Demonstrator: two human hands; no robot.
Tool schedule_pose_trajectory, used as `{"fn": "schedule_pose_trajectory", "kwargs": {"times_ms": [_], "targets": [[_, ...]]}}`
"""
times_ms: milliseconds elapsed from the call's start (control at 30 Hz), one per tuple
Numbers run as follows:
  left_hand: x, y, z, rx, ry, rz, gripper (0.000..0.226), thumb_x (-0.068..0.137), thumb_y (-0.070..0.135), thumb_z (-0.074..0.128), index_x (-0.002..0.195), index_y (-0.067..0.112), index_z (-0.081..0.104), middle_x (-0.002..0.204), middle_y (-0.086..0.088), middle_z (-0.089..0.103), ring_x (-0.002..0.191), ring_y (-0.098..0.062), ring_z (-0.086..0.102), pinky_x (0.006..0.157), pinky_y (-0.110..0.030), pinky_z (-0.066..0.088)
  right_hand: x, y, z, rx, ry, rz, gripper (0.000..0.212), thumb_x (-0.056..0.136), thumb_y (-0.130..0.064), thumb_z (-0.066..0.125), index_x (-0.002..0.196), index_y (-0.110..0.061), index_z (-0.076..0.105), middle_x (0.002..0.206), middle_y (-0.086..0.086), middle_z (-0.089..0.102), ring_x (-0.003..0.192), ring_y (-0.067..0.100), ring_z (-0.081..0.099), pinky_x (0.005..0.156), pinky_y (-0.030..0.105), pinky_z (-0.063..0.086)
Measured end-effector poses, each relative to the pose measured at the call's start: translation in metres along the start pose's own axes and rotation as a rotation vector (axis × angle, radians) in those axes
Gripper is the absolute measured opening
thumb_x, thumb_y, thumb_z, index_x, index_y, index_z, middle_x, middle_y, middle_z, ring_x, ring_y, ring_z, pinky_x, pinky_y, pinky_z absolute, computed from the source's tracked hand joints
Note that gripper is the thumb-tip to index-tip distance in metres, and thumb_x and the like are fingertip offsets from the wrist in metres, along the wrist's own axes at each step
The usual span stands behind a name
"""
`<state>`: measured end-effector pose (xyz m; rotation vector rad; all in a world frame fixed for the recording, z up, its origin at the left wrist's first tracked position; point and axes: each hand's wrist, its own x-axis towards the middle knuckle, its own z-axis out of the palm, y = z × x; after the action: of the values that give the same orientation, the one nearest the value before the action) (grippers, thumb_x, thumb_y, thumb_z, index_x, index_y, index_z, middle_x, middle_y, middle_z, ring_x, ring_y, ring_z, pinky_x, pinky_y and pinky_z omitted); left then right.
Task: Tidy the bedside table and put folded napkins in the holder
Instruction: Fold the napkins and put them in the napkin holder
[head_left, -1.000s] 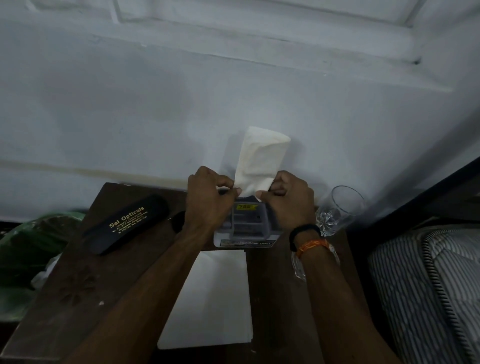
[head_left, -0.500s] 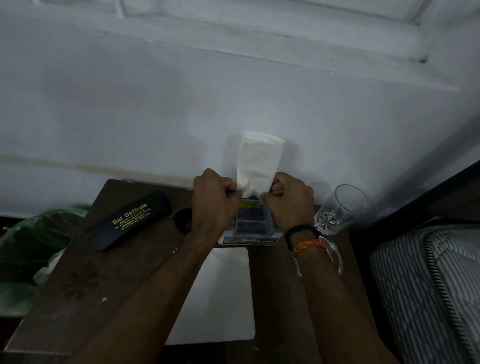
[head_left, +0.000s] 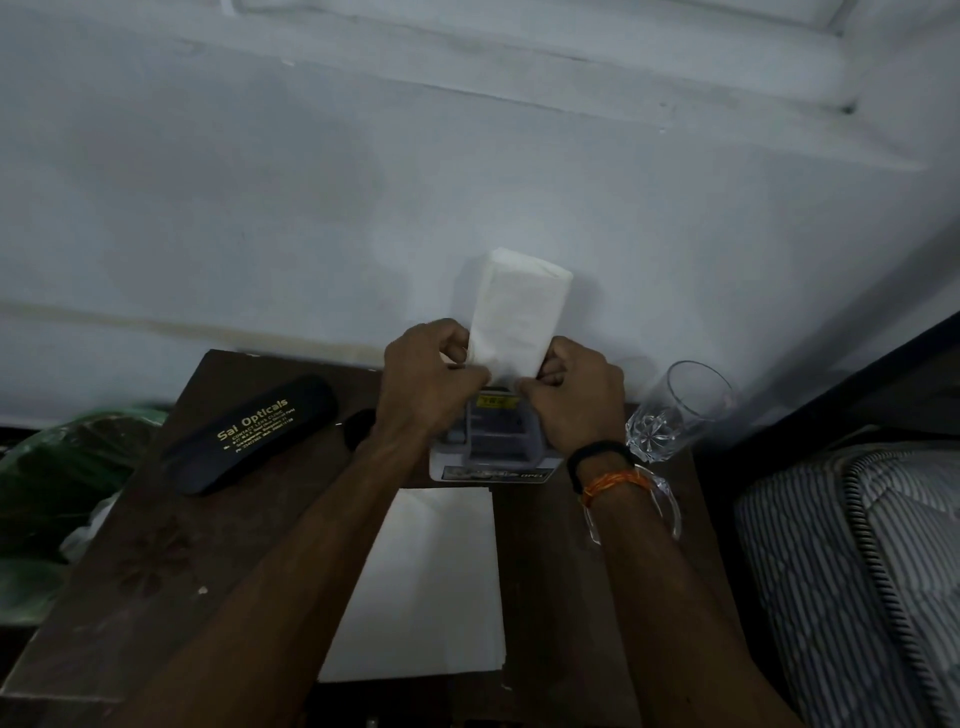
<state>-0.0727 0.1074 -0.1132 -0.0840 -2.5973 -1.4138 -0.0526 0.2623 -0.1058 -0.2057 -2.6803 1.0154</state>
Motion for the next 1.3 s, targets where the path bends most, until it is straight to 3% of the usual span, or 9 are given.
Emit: {"fn": "schedule_pose_trajectory", "kwargs": {"times_ms": [133,267,400,567,933,1033,1100,1167,1300], "targets": [[0.001,-0.003,0.000,0.031,-0.040,0.042,0.013,0.075,0.019,0.080,0.077,0.008,0.073,0.074,-0.004,0.073,0.065,-0.013,0.066,0.066,-0.022,0.056,-0.001,-0.003,-0.001,0.035,0.004,0.002,0.013,0.074,-0.020,0.075,0.085,-0.014,0.070,0.078,0.000,0.073,0.075,0.018,0.067,0.069,0.036,0.058],[-0.001,-0.006,0.003,0.037,-0.025,0.042,0.013,0.074,0.021,0.082,0.077,0.010,0.075,0.072,-0.004,0.074,0.066,-0.015,0.069,0.071,-0.037,0.060,-0.002,-0.008,-0.004,0.083,0.036,-0.001,0.014,0.080,-0.024,0.074,0.090,-0.015,0.071,0.082,-0.003,0.071,0.076,0.011,0.065,0.063,0.016,0.048],[0.000,-0.006,0.002,0.030,-0.049,0.029,0.022,0.072,0.026,0.084,0.084,0.010,0.076,0.082,-0.003,0.076,0.074,-0.015,0.070,0.077,-0.036,0.060,-0.003,-0.004,-0.003,-0.018,0.054,-0.033,0.014,0.081,-0.023,0.073,0.089,-0.012,0.073,0.084,0.004,0.074,0.077,0.018,0.067,0.068,0.027,0.054],[0.003,0.002,-0.005,-0.014,-0.058,0.069,0.030,0.073,0.037,0.082,0.098,0.024,0.070,0.090,0.013,0.067,0.070,-0.002,0.061,0.062,-0.007,0.044,-0.002,-0.005,-0.006,0.025,0.012,-0.039,0.027,0.079,-0.025,0.074,0.103,-0.014,0.072,0.095,0.002,0.075,0.084,0.017,0.068,0.072,0.029,0.056],[0.005,-0.011,-0.002,0.066,-0.110,0.073,0.025,0.078,0.030,0.079,0.066,0.010,0.069,0.067,-0.003,0.069,0.062,-0.010,0.062,0.064,-0.019,0.047,0.000,-0.005,-0.005,-0.003,0.071,-0.061,0.023,0.079,-0.025,0.075,0.100,-0.016,0.072,0.084,0.002,0.074,0.074,0.012,0.062,0.067,0.023,0.047],[0.003,-0.011,-0.002,0.082,-0.126,0.091,0.019,0.076,0.030,0.081,0.078,0.012,0.075,0.075,0.001,0.068,0.071,-0.013,0.062,0.074,-0.027,0.051,-0.001,-0.002,-0.005,-0.002,0.023,-0.040,0.032,0.077,-0.026,0.076,0.107,-0.016,0.071,0.092,0.003,0.074,0.082,0.017,0.066,0.071,0.025,0.050],[0.003,-0.009,-0.006,0.049,-0.096,0.074,0.025,0.073,0.031,0.083,0.090,0.015,0.073,0.083,0.007,0.064,0.074,-0.007,0.057,0.072,-0.018,0.047,0.000,-0.003,-0.008,0.039,0.020,-0.038,0.036,0.075,-0.026,0.077,0.109,-0.019,0.069,0.092,0.000,0.074,0.082,0.014,0.066,0.074,0.029,0.055],[0.005,-0.007,-0.010,0.001,-0.116,0.062,0.023,0.073,0.029,0.083,0.089,0.019,0.070,0.081,0.008,0.066,0.066,-0.002,0.056,0.063,-0.010,0.044,0.002,-0.005,-0.011,0.064,0.048,-0.056,0.028,0.074,-0.025,0.077,0.101,-0.019,0.069,0.086,-0.003,0.073,0.079,0.013,0.065,0.074,0.033,0.057],[0.007,-0.009,-0.012,-0.020,-0.141,0.075,0.016,0.076,0.027,0.081,0.082,0.014,0.074,0.077,0.002,0.073,0.063,-0.008,0.062,0.064,-0.020,0.049,0.003,-0.006,-0.012,0.067,0.080,-0.102,0.021,0.076,-0.021,0.076,0.096,-0.018,0.069,0.081,-0.003,0.071,0.077,0.013,0.065,0.074,0.035,0.057]]}}
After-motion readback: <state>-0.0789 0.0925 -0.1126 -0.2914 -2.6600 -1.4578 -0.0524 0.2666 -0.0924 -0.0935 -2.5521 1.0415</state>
